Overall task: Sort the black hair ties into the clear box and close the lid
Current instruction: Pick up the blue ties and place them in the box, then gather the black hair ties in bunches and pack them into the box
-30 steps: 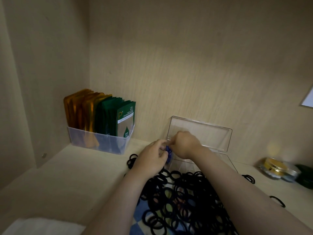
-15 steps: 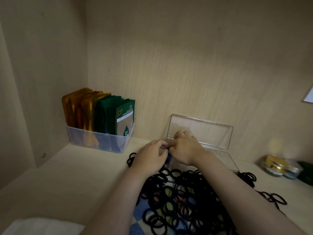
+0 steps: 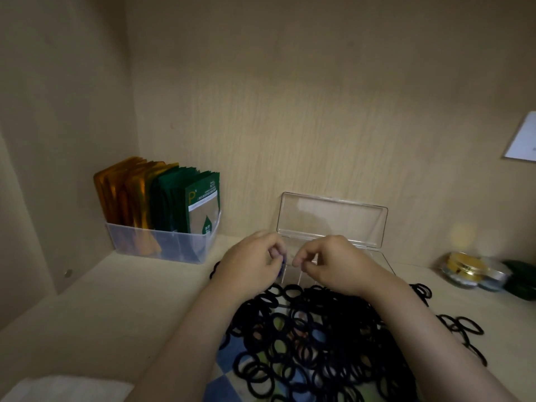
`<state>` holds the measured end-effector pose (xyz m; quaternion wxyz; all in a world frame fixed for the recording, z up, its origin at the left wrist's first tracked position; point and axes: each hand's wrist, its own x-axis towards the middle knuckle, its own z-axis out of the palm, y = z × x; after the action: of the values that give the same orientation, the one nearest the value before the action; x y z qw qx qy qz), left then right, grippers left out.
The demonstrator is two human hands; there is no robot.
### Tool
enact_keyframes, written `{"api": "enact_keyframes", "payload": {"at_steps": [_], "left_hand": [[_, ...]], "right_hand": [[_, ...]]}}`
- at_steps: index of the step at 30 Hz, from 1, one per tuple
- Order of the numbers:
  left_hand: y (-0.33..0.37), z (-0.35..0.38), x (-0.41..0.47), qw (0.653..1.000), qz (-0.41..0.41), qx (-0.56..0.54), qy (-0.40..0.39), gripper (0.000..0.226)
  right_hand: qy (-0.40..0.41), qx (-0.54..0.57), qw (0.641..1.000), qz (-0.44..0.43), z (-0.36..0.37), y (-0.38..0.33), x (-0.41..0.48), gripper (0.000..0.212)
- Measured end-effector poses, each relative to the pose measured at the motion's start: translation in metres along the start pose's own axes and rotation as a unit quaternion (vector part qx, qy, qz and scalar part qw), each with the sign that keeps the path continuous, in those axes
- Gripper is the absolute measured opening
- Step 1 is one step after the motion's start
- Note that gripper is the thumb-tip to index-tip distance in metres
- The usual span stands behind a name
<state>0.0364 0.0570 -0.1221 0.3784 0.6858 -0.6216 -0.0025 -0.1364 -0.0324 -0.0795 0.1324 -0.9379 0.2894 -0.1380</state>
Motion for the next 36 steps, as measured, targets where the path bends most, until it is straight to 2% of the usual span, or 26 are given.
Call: {"api": "enact_keyframes", "payload": {"at_steps": [6,11,15,21,24,27,30,33,36], "left_hand": [[0.022,0.007,-0.015,0.989,0.020,0.063,-0.130,0.016],[0.025,0.017,-0.017,0.968,0.018,0.101,-0.228,0.032],[0.025,0.023,-0.016,0.962,-0.001,0.106,-0.250,0.018],[0.023,0.018,-0.016,0.973,-0.033,0.076,-0.217,0.011],[0.020,0.011,-0.015,0.980,-0.078,0.003,-0.182,0.007],[0.013,0.003,-0.013,0.978,-0.110,-0.075,-0.158,0.003],[0.010,-0.002,-0.011,0.971,-0.155,-0.127,-0.126,0.006],[0.010,-0.001,-0.011,0.966,-0.196,-0.138,-0.100,0.007],[0.011,0.003,-0.012,0.973,-0.202,-0.090,-0.072,0.009]], "right_hand": [[-0.049,-0.099,0.994,0.021,-0.007,0.010,-0.018,0.024],[-0.118,-0.123,0.984,0.044,-0.002,0.013,-0.029,0.037],[-0.156,-0.148,0.976,0.033,0.006,0.012,-0.028,0.032],[-0.138,-0.157,0.977,0.037,0.008,0.014,-0.025,0.029],[-0.126,-0.109,0.986,0.032,0.002,0.014,-0.025,0.023],[-0.116,0.010,0.993,0.036,-0.008,0.016,-0.026,0.009],[-0.098,0.124,0.986,0.050,-0.011,0.015,-0.027,0.006],[-0.105,0.207,0.970,0.069,-0.006,0.013,-0.026,0.007],[-0.106,0.296,0.946,0.084,-0.005,0.014,-0.025,0.007]]}}
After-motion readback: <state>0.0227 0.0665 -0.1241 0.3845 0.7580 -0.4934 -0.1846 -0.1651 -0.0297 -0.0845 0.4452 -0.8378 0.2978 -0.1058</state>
